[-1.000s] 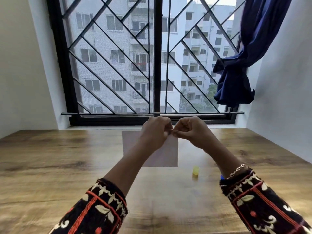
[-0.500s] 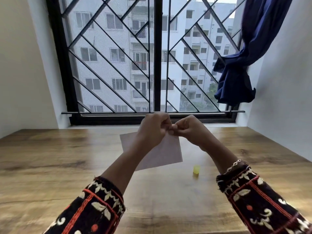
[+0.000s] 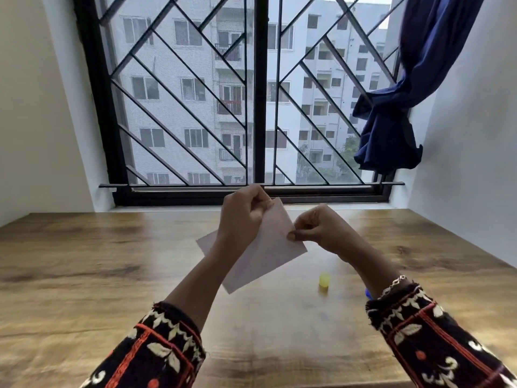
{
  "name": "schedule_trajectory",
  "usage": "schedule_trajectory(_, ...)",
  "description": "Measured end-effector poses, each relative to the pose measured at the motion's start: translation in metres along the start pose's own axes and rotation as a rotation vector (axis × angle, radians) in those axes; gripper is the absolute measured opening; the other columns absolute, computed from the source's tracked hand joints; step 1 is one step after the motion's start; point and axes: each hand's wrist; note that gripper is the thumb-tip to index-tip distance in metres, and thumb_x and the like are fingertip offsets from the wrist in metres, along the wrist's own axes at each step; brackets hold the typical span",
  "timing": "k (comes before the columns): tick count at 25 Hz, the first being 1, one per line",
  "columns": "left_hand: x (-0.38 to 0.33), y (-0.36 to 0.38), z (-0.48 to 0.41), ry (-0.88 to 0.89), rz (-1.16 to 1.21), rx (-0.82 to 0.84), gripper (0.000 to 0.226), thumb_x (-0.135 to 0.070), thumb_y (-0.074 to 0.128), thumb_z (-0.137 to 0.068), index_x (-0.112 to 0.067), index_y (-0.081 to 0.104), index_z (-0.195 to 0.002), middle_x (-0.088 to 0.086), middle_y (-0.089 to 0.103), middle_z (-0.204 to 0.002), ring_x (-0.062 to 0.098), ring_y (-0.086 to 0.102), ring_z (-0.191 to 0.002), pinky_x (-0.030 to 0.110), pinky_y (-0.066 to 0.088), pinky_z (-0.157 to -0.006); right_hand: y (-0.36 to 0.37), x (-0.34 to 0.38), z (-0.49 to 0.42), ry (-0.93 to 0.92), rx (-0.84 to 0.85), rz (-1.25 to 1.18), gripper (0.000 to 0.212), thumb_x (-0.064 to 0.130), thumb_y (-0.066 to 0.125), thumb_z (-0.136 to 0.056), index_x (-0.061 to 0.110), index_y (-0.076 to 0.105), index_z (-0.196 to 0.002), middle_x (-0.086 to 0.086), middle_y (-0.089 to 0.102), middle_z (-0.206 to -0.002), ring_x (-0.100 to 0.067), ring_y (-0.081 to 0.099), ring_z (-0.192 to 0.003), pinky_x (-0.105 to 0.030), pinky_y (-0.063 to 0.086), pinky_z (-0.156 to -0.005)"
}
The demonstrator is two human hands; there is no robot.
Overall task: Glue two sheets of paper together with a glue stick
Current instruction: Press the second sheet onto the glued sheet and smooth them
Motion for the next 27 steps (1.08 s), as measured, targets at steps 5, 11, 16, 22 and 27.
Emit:
schedule_trajectory(5,0.006,-0.009,0.0,-0.1,0.092,-0.092,0.025,-0.001,0.064,-0.081,-0.015,0.055,-0.062,-0.01,0.05,-0.055,-0.007,0.046,-0.047,0.008,0.031,-0.048,0.001,-0.009,0.009,0.028,-0.008,-0.073,0.004,-0.001,0.071,-0.07,0.002,0.069,-0.068,-0.025,0.066,-0.068,-0.019,0.052,-0.067,-0.032,0.039,-0.068)
schedule_trajectory(11,0.028,-0.007,0.016,-0.296,0.349,-0.248,0.03,-0.005,0.06,-0.086,-0.021,0.056,-0.061,-0.003,0.052,-0.058,0.005,0.041,-0.053,0.025,0.035,-0.057,0.005,-0.007,0.012,0.02,-0.135,-0.361,0.007,-0.005,0.067,-0.072,0.002,0.065,-0.07,-0.001,0.065,-0.06,-0.003,0.059,-0.055,-0.014,0.045,-0.06)
schedule_trajectory(16,0.025,-0.014,0.022,-0.079,0.042,-0.381,0.013,-0.006,0.067,-0.081,-0.005,0.068,-0.093,0.006,0.068,-0.088,0.01,0.061,-0.082,0.013,0.044,-0.078,0.007,0.0,0.008,0.001,-0.154,-0.297,0.015,-0.006,0.068,-0.07,0.006,0.065,-0.061,-0.001,0.066,-0.056,-0.011,0.058,-0.058,-0.021,0.044,-0.062)
schedule_trajectory(22,-0.01,-0.001,0.014,0.255,-0.307,0.135,0.016,-0.011,0.069,-0.076,-0.007,0.07,-0.092,0.006,0.069,-0.094,0.02,0.056,-0.099,0.023,0.04,-0.085,0.015,0.009,0.003,-0.046,-0.141,-0.053,0.01,0.012,0.073,-0.065,0.004,0.068,-0.064,-0.013,0.057,-0.061,-0.018,0.043,-0.058,-0.033,0.034,-0.06)
schedule_trajectory(27,-0.015,-0.001,0.01,0.178,-0.339,0.238,0.004,-0.008,0.065,-0.077,-0.007,0.068,-0.078,0.009,0.069,-0.086,0.024,0.06,-0.087,0.038,0.047,-0.078,0.016,0.016,0.004,-0.088,-0.132,-0.032,0.011,0.012,0.072,-0.071,0.006,0.067,-0.063,-0.012,0.054,-0.06,-0.018,0.042,-0.06,-0.033,0.036,-0.062)
Point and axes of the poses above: each hand's wrist, its own z-axis away from the middle knuckle, its own y-axis out of the palm, x = y × z
